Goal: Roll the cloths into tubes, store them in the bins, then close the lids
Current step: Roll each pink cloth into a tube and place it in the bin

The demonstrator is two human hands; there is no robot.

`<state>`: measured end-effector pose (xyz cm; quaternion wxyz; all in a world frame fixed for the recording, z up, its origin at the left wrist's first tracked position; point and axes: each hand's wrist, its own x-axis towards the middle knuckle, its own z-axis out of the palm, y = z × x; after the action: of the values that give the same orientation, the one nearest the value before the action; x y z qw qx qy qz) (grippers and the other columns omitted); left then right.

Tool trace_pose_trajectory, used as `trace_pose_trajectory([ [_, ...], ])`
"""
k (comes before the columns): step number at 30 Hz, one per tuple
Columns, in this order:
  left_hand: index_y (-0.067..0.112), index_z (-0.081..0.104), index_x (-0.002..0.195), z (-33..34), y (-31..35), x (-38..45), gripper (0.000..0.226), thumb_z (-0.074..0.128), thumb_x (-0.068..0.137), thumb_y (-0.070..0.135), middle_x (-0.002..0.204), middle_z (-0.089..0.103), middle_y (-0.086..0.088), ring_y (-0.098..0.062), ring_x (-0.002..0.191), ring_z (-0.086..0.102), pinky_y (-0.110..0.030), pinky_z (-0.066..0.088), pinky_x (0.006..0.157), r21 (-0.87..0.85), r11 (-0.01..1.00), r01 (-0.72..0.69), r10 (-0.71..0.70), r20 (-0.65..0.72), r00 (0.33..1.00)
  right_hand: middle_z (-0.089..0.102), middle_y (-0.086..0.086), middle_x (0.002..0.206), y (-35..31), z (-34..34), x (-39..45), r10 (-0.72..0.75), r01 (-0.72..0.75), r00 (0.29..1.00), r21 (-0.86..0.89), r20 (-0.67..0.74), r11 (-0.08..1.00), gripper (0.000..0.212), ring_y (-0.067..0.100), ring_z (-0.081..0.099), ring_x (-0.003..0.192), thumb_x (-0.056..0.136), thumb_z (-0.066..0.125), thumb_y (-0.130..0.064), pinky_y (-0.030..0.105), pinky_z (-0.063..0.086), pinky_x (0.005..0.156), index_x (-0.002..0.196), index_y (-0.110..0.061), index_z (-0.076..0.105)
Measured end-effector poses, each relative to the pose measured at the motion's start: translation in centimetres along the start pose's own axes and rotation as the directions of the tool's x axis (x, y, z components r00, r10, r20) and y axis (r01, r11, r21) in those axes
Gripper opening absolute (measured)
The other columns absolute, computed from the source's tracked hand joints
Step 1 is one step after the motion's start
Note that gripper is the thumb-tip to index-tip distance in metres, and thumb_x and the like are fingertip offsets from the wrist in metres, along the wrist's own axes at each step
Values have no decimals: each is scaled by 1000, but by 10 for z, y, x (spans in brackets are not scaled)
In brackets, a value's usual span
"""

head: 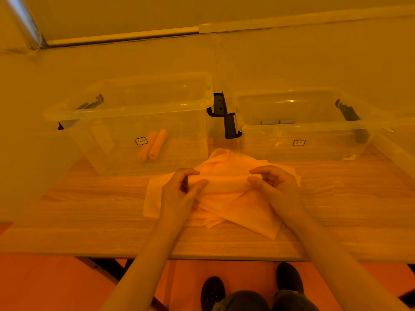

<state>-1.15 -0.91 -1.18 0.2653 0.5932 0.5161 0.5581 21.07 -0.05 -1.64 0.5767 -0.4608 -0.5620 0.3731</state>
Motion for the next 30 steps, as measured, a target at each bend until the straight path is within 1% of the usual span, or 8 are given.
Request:
trace_pose_trajectory([
  [4,33,60,93,0,-2,1,26,74,80,14,84,62,13,3,64,59,-13,43,51,15,999,-33,33,13,999,65,11,89,0,0,1,-45,45,999,-46,-12,998,14,4,56,74,86,68,-10,14,46,64,95,-22,69],
  [7,18,62,86,1,2,0,15,73,81,9,71,58,9,1,54,56,-12,40,46,11,999,-30,30,-6,1000,67,-3,95,-3,0,-1,-39,42,999,-72,34,997,17,-2,60,84,86,68,-9,12,48,73,92,-25,68],
  [10,9,63,89,1,3,0,11,72,82,9,71,57,8,5,58,57,-10,41,51,47,998,-36,37,-15,999,67,-8,95,-4,1,-3,-17,24,997,-95,72,995,24,-3,62,87,79,74,-5,14,50,75,89,-26,66],
  [14,39,60,98,-1,-4,2,22,68,84,25,88,62,17,0,72,59,-17,47,60,51,996,-76,75,23,997,68,-7,87,-2,1,-2,-2,4,1000,-112,19,994,9,-4,62,78,83,71,-13,13,50,69,84,-21,68],
  [16,44,59,100,-2,-6,1,22,66,83,31,90,63,17,-8,73,60,-25,48,59,31,996,-78,77,42,996,68,-7,87,-1,1,-2,6,-5,1000,-123,4,992,3,-5,61,79,85,70,-17,12,49,68,86,-20,69],
  [20,39,64,95,-1,-5,0,29,74,80,17,83,63,21,-1,71,58,-22,45,58,18,997,-72,70,74,995,69,-8,93,-1,-1,-1,7,-10,999,-74,-43,997,11,-2,63,87,84,70,-15,15,52,75,92,-22,70],
  [26,37,64,93,-1,-4,-1,36,76,77,7,88,65,19,9,73,57,-10,45,61,34,994,-102,97,115,989,67,-2,96,-2,-2,-1,18,-14,998,60,-64,998,12,1,64,85,85,67,-8,16,52,69,94,-16,68],
  [30,37,62,84,-2,-5,-1,22,71,83,17,76,65,17,1,65,57,-25,48,59,70,995,-75,68,92,993,67,-5,98,-4,-3,-3,12,-11,1000,35,-6,999,23,-3,64,88,80,72,-3,15,52,71,93,-20,66],
])
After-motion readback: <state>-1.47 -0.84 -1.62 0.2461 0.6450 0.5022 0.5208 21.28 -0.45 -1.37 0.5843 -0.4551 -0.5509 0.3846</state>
